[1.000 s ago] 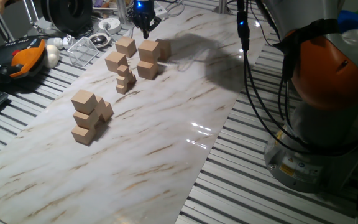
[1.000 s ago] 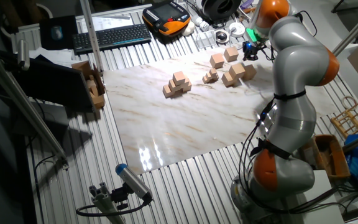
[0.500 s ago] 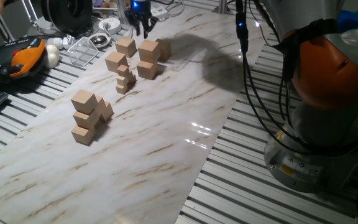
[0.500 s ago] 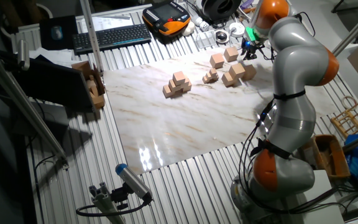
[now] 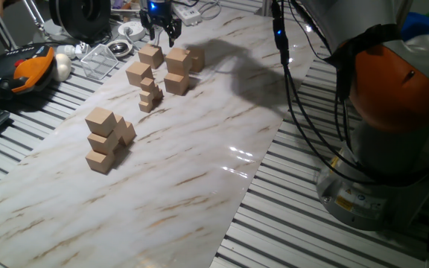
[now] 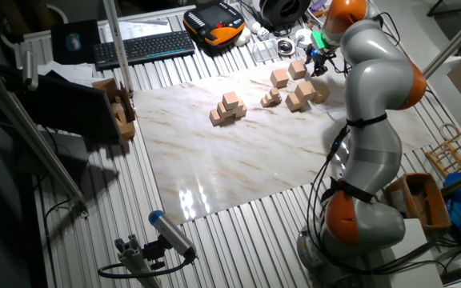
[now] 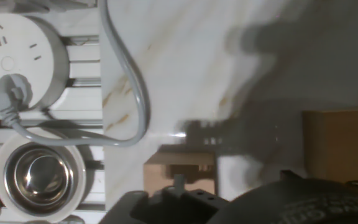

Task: Stack the blocks into a pyramid shape

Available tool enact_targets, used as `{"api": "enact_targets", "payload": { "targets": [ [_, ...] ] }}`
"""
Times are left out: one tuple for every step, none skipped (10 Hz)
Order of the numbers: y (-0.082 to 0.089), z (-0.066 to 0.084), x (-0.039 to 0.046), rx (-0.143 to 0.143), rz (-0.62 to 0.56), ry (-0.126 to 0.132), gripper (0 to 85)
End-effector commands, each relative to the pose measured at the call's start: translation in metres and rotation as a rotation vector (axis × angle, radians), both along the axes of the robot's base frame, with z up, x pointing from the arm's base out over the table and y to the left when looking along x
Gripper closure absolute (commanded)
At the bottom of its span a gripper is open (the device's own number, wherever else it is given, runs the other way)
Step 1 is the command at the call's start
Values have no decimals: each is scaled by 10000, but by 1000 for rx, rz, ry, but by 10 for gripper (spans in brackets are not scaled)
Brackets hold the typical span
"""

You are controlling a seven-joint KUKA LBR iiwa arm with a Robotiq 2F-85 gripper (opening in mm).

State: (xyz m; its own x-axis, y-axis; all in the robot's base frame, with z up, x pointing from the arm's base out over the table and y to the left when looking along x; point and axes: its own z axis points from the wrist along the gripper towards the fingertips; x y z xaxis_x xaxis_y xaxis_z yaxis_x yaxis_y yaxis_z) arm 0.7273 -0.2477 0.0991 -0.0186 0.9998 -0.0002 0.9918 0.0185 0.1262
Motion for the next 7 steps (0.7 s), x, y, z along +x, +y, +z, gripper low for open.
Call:
{"api": "enact_targets", "payload": {
  "targets": [
    [14, 3, 29, -1, 3, -13, 0],
    [25, -20, 62, 4, 5, -20, 0],
    [27, -52, 98, 7, 3, -7, 0],
    [29, -92, 131, 16, -7, 2, 0],
    [30, -120, 159, 22, -10, 16, 0],
    [45, -122, 186, 25, -18, 24, 0],
    [54, -115, 196, 31, -19, 24, 0]
  ]
}}
